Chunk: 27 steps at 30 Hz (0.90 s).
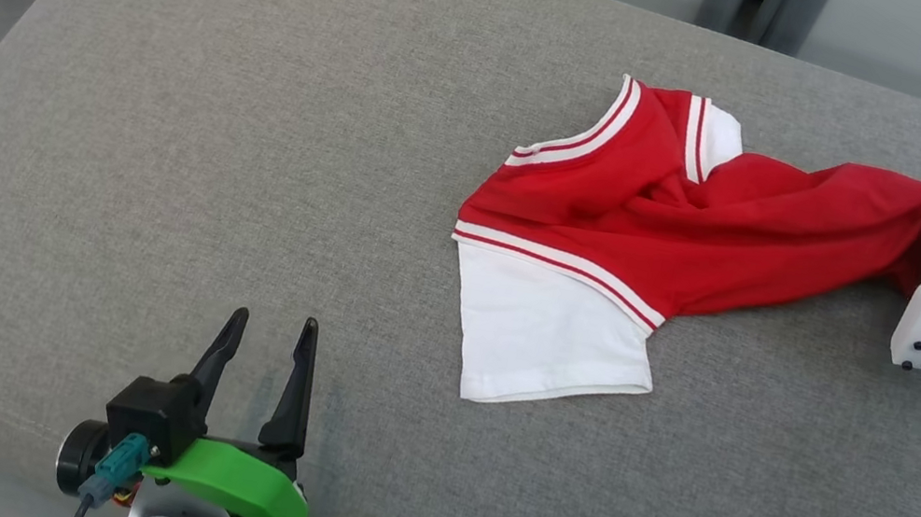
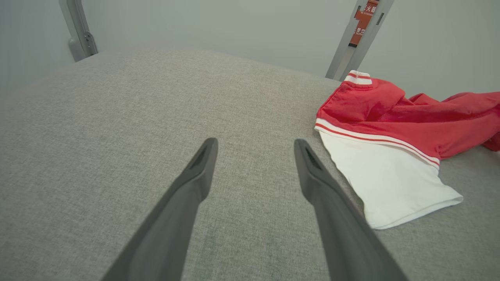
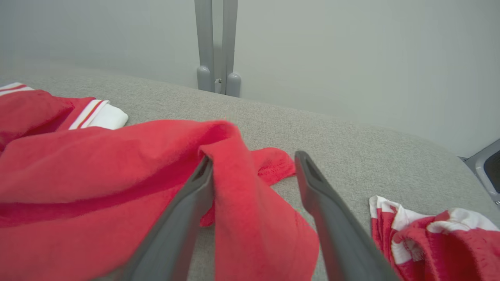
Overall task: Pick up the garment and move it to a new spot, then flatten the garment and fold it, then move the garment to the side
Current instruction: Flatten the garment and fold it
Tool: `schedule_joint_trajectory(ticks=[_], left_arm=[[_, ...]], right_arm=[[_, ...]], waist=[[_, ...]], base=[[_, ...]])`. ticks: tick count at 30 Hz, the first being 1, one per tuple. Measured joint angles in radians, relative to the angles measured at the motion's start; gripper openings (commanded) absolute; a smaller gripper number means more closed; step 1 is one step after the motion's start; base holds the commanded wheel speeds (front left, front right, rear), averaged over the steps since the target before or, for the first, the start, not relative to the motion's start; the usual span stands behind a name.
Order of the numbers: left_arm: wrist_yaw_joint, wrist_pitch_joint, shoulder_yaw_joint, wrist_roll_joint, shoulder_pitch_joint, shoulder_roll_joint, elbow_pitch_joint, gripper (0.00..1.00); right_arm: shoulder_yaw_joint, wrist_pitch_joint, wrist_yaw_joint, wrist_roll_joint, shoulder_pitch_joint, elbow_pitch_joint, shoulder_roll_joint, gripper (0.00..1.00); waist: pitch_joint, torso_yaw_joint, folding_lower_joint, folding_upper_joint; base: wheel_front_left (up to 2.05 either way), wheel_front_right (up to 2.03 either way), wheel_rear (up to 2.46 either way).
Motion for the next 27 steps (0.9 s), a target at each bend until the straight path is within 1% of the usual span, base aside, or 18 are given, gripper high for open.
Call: schedule_joint_trajectory(ticks=[6, 13, 17, 20, 24, 27], left_arm=[[0.002, 0.0, 0.005, 0.002, 0.0, -0.001, 0.005, 1.0], [0.004, 0.0, 0.014, 0.006, 0.018, 0.0, 0.005, 1.0], [0.005, 0.0, 0.014, 0.007, 0.019, 0.001, -0.002, 1.0], [0.004, 0.0, 0.012, 0.007, 0.018, 0.002, -0.006, 1.0], [0.003, 0.0, 0.005, 0.011, 0.007, 0.003, -0.008, 1.0], [0.004, 0.0, 0.006, 0.012, -0.005, 0.005, -0.009, 1.0]], right_arm=[[0.025, -0.076, 0.0, -0.001, 0.024, -0.013, 0.019, 1.0], [0.104, -0.106, 0.0, 0.07, 0.175, -0.09, 0.037, 1.0], [0.147, -0.079, 0.0, 0.125, 0.254, -0.142, 0.051, 1.0], [0.155, -0.047, 0.0, 0.151, 0.281, -0.169, 0.047, 1.0], [0.126, -0.018, 0.0, 0.156, 0.282, -0.171, 0.026, 1.0], [0.094, -0.01, 0.0, 0.119, 0.256, -0.155, 0.014, 1.0]], waist=[[-0.026, -0.029, 0.0001, 0.0], [-0.066, -0.074, 0.0, 0.0], [-0.076, -0.102, 0.0, 0.0], [-0.068, -0.113, 0.0, 0.0], [-0.043, -0.112, 0.0, 0.0], [-0.02, -0.099, 0.0, 0.0]], base=[[0.0, 0.0, 0.0], [0.0, 0.0, 0.0], [0.0, 0.0, 0.0], [0.0, 0.0, 0.0], [0.0, 0.0, 0.0], [0.0, 0.0, 0.0]])
